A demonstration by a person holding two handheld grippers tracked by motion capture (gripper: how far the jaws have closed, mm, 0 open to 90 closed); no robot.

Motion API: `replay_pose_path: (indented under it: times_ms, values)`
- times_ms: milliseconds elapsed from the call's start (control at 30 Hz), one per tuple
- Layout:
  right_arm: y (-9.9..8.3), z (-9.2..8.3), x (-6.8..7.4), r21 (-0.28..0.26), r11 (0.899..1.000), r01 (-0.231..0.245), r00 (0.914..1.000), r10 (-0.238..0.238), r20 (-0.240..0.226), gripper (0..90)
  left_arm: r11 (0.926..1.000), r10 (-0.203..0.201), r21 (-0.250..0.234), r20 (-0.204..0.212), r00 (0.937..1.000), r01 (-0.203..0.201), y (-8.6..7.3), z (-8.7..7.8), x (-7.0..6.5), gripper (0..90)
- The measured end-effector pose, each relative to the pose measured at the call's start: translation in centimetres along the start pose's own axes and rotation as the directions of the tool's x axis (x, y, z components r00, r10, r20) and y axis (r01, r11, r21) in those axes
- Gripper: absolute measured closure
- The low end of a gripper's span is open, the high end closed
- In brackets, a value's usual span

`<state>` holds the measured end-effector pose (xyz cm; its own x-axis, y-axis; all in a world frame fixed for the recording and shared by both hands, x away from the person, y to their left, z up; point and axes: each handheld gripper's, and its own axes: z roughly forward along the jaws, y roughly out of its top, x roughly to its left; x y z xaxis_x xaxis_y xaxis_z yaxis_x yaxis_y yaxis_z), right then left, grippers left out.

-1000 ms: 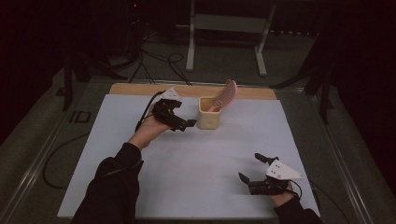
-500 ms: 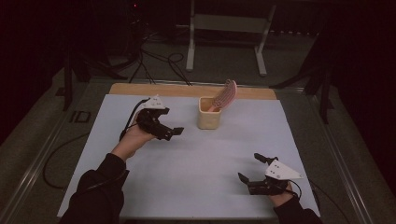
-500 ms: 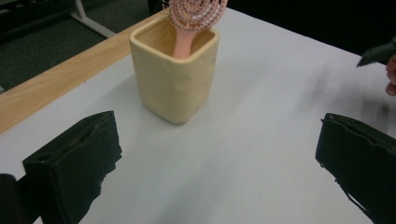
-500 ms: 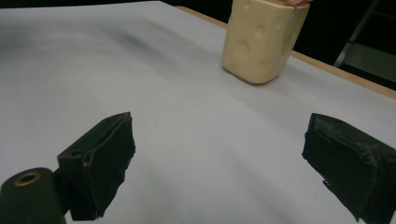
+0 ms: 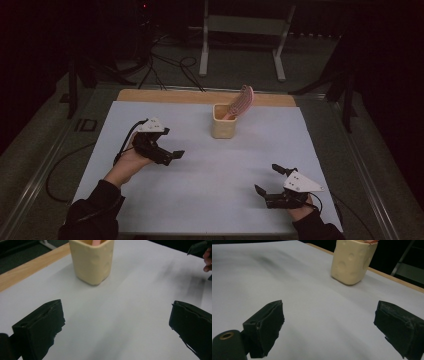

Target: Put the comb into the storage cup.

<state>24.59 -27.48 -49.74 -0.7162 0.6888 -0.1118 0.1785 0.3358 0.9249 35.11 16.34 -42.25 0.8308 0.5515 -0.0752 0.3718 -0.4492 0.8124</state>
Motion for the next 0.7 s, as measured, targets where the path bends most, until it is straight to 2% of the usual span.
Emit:
replay_pose_path:
  times_ms: [200, 433, 700]
  values:
    - [0.0, 0.1, 0.1, 0.005, 1.0, 0.003, 1.0, -0.003, -0.002, 8.6, 0.9999, -0.004, 0.015, -0.021, 0.9998, 0.005, -2.0, -1.8, -0.4, 0.0]
    - [0.0, 0.2, 0.2, 0.009, 1.0, 0.003, 1.0, -0.003, 0.0, 8.6, 0.9994, -0.005, 0.035, -0.044, 0.999, 0.007, -4.0, -3.1, -0.7, 0.0]
    - [0.1, 0.2, 0.1, 0.006, 1.0, 0.001, 1.0, -0.001, 0.001, 8.6, 0.9989, -0.033, 0.031, -0.064, 0.9974, 0.035, -6.2, -4.4, -0.9, 0.0]
